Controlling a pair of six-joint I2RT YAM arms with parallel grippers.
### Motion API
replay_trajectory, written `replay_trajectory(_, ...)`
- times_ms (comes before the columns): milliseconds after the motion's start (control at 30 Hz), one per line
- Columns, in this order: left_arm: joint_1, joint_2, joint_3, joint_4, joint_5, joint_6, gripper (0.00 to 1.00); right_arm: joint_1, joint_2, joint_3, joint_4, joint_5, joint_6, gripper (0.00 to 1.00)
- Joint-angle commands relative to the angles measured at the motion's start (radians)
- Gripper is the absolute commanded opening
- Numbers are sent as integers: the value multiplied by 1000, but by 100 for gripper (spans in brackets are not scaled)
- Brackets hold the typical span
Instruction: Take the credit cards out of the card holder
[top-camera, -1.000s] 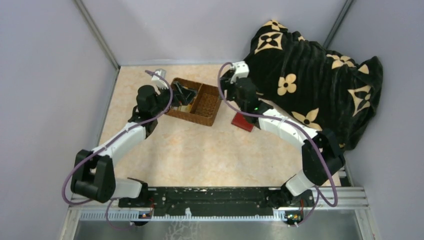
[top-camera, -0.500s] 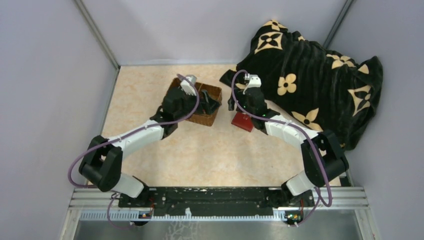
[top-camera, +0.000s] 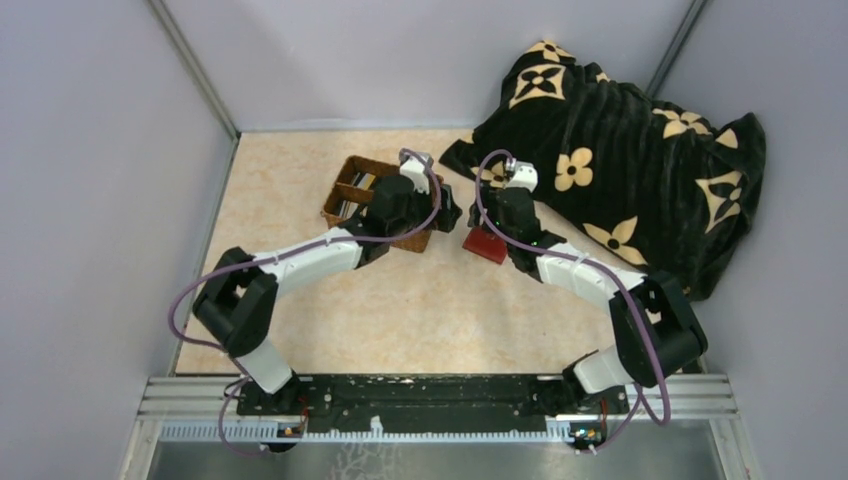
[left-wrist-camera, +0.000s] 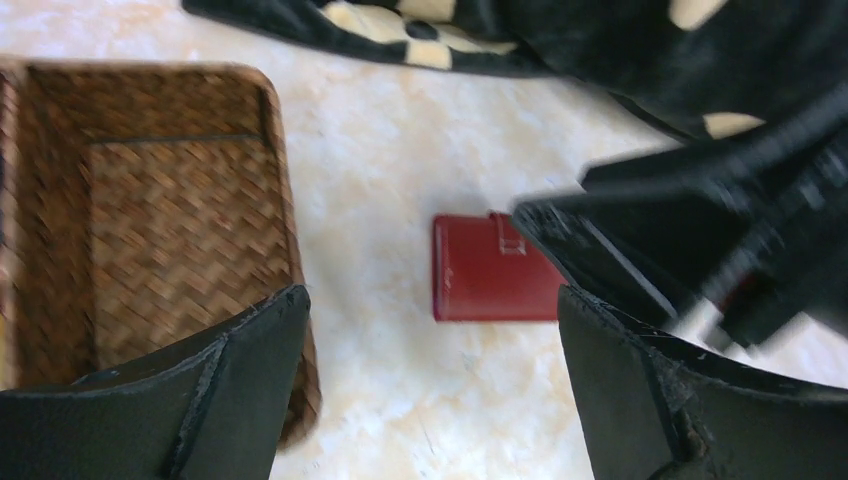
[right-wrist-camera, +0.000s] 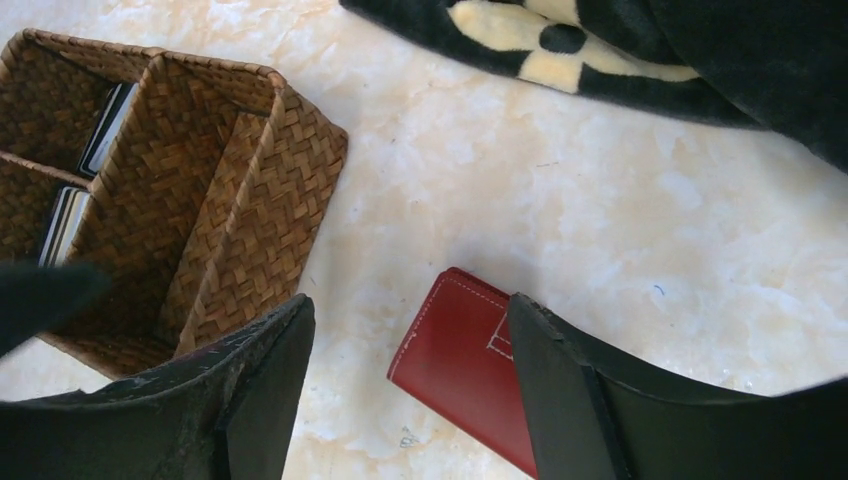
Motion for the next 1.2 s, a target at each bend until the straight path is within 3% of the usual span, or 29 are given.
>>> replay_trajectory(0, 24, 117, 163, -144, 2, 88, 99, -23, -72, -32, 67, 34, 16, 71)
replay_trajectory(100, 25, 164, 171, -73, 62, 67, 99, -27, -88, -37, 54, 51, 12, 71)
replay_trajectory(233, 28, 272, 289, -180, 8, 39, 99, -45, -154, -80, 47, 130, 54, 67)
replay_trajectory(433, 35, 352, 346, -224, -7, 47, 99, -94, -293, -191, 117, 188, 100, 66)
replay_trajectory(633, 85, 412, 397, -288, -3, 15, 99, -99, -280, -181, 106, 165, 88, 66)
replay_trajectory(967, 192, 374, 350, -287, -5, 17, 99, -101, -225, -166, 112, 147, 66, 65)
replay_trajectory(1167, 113, 240, 300, -214, 78, 85, 99, -137, -138, -113, 42, 101, 78, 65)
